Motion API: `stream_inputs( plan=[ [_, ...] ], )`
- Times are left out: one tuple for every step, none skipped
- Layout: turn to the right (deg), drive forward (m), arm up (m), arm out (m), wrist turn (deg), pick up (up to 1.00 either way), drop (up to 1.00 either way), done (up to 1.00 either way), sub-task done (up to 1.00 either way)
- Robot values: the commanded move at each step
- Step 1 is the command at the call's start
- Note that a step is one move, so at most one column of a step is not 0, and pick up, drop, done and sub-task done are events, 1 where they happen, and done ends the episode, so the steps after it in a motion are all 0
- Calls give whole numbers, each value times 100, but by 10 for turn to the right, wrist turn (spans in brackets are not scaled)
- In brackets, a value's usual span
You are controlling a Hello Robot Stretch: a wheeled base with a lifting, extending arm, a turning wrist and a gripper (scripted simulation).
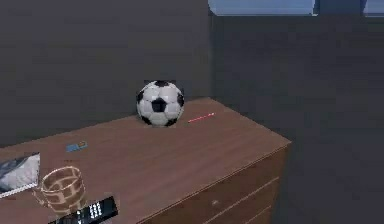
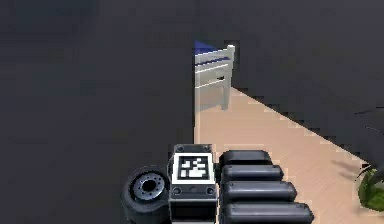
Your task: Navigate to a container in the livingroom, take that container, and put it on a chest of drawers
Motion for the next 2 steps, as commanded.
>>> stream_inputs(
  plan=[
    [-450, 0, 0, 0, 0, 0, 0, 0, 0],
    [-30, 0, 0, 0, 0, 0, 0, 0, 0]
  ],
)
